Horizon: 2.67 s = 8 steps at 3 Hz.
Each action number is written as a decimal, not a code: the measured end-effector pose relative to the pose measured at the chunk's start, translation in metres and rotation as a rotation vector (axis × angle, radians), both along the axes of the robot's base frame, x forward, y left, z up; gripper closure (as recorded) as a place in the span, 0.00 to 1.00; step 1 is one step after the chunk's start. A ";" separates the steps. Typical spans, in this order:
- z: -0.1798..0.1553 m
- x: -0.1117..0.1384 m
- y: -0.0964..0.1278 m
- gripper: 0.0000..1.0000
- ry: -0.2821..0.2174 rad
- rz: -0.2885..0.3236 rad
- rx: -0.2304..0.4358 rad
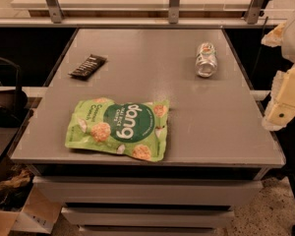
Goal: Move 7up can near green rice chip bag
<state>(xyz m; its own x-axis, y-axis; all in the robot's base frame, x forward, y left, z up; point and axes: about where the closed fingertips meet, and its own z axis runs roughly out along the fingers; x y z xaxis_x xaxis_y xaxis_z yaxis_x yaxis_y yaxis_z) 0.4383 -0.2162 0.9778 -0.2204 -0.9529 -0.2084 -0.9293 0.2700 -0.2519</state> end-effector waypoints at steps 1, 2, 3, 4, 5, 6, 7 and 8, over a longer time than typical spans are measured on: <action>0.000 0.000 0.000 0.00 0.000 0.000 0.000; 0.001 0.008 -0.001 0.00 -0.021 -0.061 0.015; 0.004 0.042 -0.004 0.00 -0.054 -0.194 0.036; 0.003 0.084 -0.010 0.00 -0.061 -0.357 0.066; 0.001 0.116 -0.013 0.00 -0.050 -0.510 0.113; -0.016 0.154 -0.010 0.00 -0.018 -0.662 0.204; -0.034 0.193 0.000 0.00 0.012 -0.822 0.294; -0.054 0.227 0.013 0.00 0.042 -0.941 0.333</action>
Offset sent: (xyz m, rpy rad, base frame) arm 0.0210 -0.0047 -0.0041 0.0397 -0.0325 -0.1609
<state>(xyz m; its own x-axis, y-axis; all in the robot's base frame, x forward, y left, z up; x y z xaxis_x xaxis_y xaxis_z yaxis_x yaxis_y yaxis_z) 0.6648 -0.2037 0.9240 -0.8687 -0.2809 -0.4080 -0.3073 0.9516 -0.0010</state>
